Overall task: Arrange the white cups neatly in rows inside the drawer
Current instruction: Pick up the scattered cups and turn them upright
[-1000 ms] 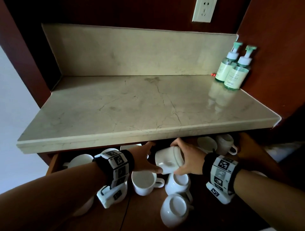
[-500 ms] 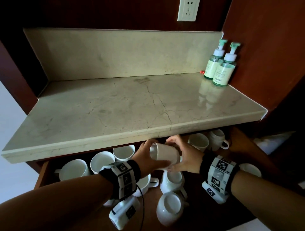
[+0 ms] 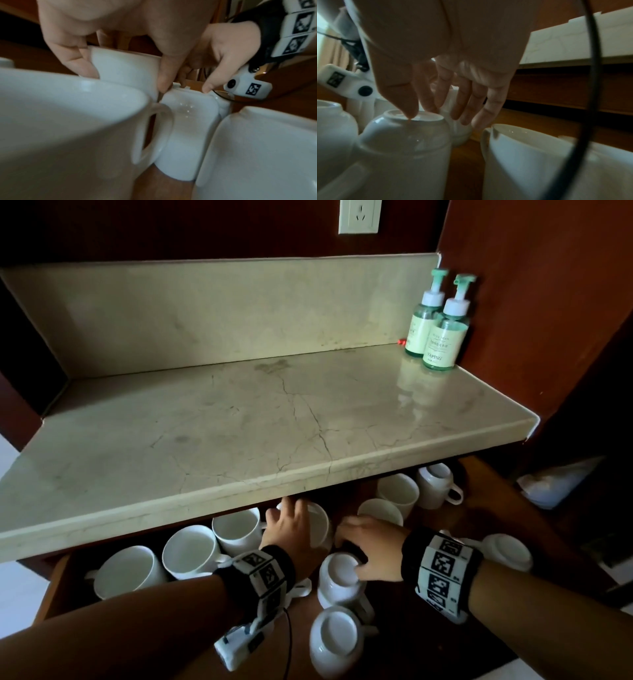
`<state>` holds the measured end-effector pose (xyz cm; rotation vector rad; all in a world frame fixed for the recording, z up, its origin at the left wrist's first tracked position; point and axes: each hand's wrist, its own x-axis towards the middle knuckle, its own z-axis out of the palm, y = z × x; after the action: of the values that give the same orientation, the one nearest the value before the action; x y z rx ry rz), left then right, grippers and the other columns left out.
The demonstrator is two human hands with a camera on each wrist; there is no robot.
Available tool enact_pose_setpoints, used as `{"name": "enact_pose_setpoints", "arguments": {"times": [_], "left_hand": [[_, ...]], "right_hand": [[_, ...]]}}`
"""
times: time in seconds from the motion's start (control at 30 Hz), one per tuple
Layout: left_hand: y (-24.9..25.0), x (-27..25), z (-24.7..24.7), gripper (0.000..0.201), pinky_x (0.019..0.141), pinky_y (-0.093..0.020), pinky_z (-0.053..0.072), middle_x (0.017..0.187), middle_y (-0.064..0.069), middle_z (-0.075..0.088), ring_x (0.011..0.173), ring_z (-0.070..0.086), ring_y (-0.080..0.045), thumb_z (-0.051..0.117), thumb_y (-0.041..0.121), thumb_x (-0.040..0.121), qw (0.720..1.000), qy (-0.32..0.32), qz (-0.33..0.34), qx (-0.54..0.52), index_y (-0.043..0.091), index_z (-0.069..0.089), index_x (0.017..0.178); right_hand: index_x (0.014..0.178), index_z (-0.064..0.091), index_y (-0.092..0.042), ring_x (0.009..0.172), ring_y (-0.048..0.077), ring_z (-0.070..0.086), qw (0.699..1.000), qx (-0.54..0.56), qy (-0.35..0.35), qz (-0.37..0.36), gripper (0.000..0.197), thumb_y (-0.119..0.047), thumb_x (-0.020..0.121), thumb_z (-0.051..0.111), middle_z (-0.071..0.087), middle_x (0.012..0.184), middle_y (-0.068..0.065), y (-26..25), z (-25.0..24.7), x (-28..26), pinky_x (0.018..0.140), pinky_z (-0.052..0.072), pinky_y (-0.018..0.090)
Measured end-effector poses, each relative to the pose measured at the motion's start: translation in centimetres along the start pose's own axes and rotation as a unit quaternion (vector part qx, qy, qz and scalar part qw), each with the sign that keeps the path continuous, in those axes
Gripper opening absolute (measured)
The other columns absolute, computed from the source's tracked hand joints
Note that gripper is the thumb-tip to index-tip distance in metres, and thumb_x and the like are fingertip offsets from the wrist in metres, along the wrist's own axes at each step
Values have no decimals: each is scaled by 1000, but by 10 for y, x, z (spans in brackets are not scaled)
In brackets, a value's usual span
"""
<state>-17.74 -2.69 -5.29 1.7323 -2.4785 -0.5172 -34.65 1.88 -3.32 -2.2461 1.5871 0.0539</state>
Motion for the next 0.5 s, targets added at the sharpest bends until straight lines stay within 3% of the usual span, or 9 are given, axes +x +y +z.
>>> {"name": "enact_pose_setpoints", "arguments": {"times": [0.13, 0.27, 0.4, 0.5], "left_hand": [[6, 9, 6, 83, 98, -41, 39, 135, -7, 28, 118, 36, -36, 66, 52, 74, 998, -52, 9, 43, 15, 27, 136], [4, 21, 9, 93, 101, -41, 39, 140, -6, 25, 124, 35, -40, 75, 41, 71, 991, -118, -17, 58, 15, 21, 142], [3, 25, 15, 94, 103, -45, 40, 145, -5, 21, 129, 29, -41, 76, 23, 70, 986, -141, 4, 84, 22, 19, 145], [4, 27, 16, 91, 102, -45, 40, 146, -3, 21, 130, 28, -39, 74, 20, 73, 986, -136, 18, 91, 26, 19, 146]], "right_hand": [[123, 49, -29, 119, 20, 43, 995, -64, -49, -57, 50, -23, 76, 66, 50, 125, -6, 0, 9, 6, 95, 45, 36], [142, 28, -39, 134, 23, 30, 985, -110, -120, -60, 82, -20, 74, 69, 32, 145, -10, 1, 12, 3, 103, 39, 41], [145, 28, -34, 139, 24, 25, 980, -125, -132, -82, 90, -17, 71, 76, 23, 153, -5, -4, 19, 6, 110, 32, 43], [145, 32, -30, 137, 26, 27, 982, -109, -133, -81, 89, -15, 69, 77, 25, 152, 0, -6, 24, 9, 110, 34, 46]]}}
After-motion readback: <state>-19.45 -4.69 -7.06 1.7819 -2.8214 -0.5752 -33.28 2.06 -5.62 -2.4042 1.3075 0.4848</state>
